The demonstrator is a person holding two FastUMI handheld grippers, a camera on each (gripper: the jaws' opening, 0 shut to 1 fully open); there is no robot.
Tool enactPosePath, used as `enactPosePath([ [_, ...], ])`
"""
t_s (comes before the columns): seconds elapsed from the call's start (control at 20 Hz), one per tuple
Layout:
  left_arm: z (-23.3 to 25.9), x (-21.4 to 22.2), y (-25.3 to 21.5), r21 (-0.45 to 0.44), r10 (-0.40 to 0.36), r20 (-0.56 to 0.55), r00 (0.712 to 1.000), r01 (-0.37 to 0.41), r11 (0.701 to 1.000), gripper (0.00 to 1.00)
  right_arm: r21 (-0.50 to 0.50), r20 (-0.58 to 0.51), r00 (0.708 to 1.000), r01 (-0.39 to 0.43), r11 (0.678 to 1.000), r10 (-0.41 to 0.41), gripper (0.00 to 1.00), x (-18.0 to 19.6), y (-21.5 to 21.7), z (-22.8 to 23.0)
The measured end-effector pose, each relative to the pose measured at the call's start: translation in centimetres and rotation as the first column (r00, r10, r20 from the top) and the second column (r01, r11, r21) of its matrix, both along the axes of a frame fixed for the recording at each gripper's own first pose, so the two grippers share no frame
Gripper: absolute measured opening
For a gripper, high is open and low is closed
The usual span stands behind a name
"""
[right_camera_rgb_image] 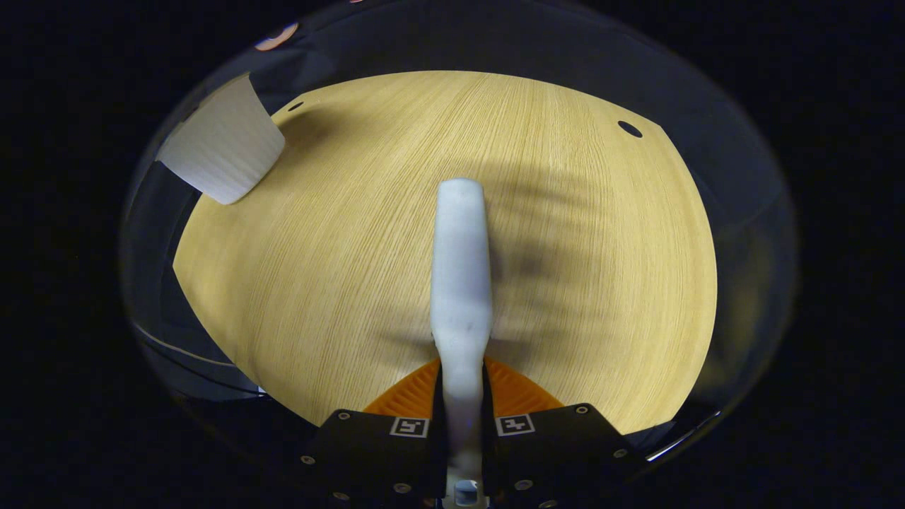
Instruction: Pick up the small broom and dustpan from the desktop, sweep the trash into the dustpan with the broom, and then empty the trash into the garbage bin.
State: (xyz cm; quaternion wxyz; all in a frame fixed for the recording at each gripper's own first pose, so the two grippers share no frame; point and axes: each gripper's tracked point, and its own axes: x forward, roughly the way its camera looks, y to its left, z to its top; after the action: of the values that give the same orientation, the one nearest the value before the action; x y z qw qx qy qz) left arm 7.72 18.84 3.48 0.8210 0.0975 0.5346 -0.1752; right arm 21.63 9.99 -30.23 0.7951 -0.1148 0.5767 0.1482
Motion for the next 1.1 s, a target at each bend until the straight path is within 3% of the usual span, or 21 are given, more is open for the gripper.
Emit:
enactPosePath([
  [0.15, -0.5, 0.9, 6.2, 0.126, 0.062, -0.013, 0.998, -0.060, 0.990, 0.33, 0.003, -0.002, 1.000, 0.000, 1.000, 0.000, 0.19, 0.2, 0.1, 0.1],
  [0.25, -0.6, 1.6, 10.0, 0.236, 0.088, 0.007, 0.996, -0.087, 0.968, 0.33, 0.003, 0.001, 1.000, 0.001, 1.000, -0.001, 0.19, 0.3, -0.1, 0.2],
  [0.5, -1.5, 3.7, 14.1, 0.464, 0.014, 0.023, 1.000, -0.024, 0.885, 0.33, -0.001, 0.004, 1.000, -0.001, 1.000, 0.001, 0.19, 1.4, 1.2, 0.3],
  [0.65, -1.7, 5.6, 15.3, 0.595, -0.073, -0.015, 0.997, 0.068, 0.801, 0.33, 0.000, 0.002, 1.000, 0.002, 1.000, -0.002, 0.19, 2.5, 2.2, 0.5],
  [0.85, -0.1, 7.2, 17.0, 0.755, -0.209, -0.077, 0.975, 0.194, 0.627, 0.33, 0.000, 0.004, 1.000, 0.015, 1.000, -0.015, 0.19, 4.5, 3.1, 1.1],
  [1.0, 0.2, 7.5, 16.8, 0.785, -0.269, -0.127, 0.955, 0.263, 0.561, 0.33, -0.003, 0.004, 1.000, 0.024, 1.000, -0.024, 0.19, 6.4, 3.9, 1.7],
  [1.1, 0.2, 7.7, 16.8, 0.795, -0.293, -0.147, 0.945, 0.289, 0.534, 0.33, -0.003, 0.007, 1.000, 0.030, 1.000, -0.030, 0.19, 8.0, 4.6, 2.1],
])
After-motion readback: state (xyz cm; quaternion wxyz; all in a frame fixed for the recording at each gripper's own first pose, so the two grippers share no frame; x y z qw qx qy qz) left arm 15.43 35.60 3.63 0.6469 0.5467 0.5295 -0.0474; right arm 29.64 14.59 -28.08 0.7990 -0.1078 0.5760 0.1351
